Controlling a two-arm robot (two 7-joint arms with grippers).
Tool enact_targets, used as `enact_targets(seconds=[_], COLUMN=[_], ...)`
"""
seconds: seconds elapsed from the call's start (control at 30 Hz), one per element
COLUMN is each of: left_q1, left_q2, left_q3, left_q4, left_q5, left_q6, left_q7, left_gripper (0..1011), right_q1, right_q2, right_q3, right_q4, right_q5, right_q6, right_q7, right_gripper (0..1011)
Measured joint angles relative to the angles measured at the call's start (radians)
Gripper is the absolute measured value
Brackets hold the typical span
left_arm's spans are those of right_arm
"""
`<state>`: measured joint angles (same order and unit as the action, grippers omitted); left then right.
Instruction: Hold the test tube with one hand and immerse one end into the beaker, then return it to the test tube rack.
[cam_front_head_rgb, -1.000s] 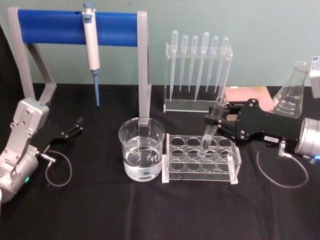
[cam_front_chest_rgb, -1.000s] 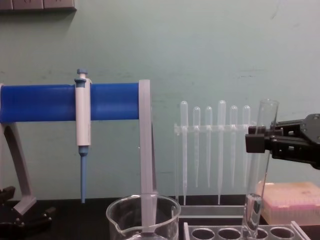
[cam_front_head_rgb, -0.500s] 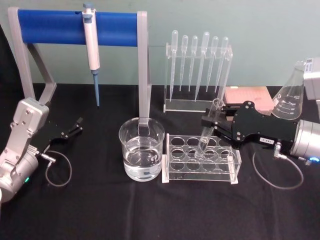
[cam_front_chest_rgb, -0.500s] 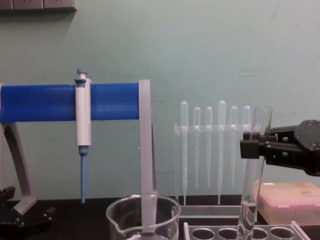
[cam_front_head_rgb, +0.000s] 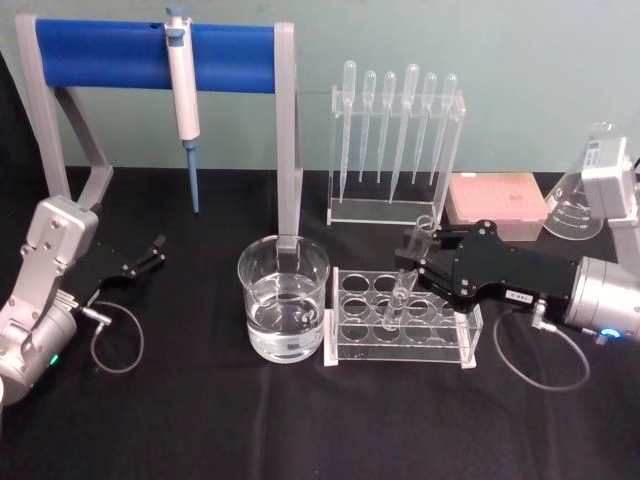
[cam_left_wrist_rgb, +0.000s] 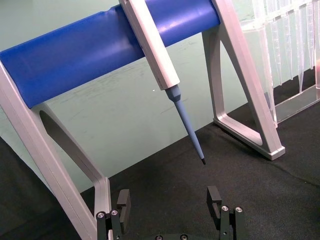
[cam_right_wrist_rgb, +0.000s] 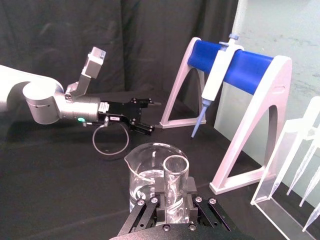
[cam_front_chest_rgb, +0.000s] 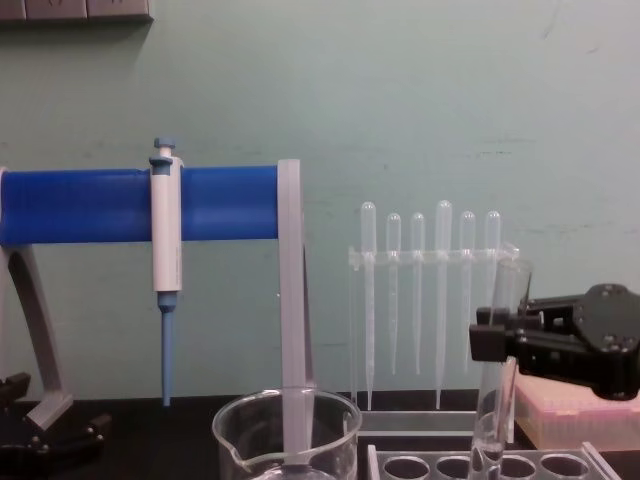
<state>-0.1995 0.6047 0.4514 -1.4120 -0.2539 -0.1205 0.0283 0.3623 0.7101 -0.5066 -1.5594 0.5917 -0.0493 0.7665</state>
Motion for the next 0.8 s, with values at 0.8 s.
enact_targets(seconds=[0.8], left_q1=[0.0], left_q2=[0.0], left_q3=[0.0], left_q4=[0.0], left_q5=[0.0], left_q6=[0.0], left_q7=[0.0], left_gripper=[1000], right_q1=[0.0], right_q2=[-0.039], right_q3=[-0.017], right_q4=[0.066], right_q5=[-0.055], right_q6=[-0.025], right_q7=[-0.005], right_gripper=[241])
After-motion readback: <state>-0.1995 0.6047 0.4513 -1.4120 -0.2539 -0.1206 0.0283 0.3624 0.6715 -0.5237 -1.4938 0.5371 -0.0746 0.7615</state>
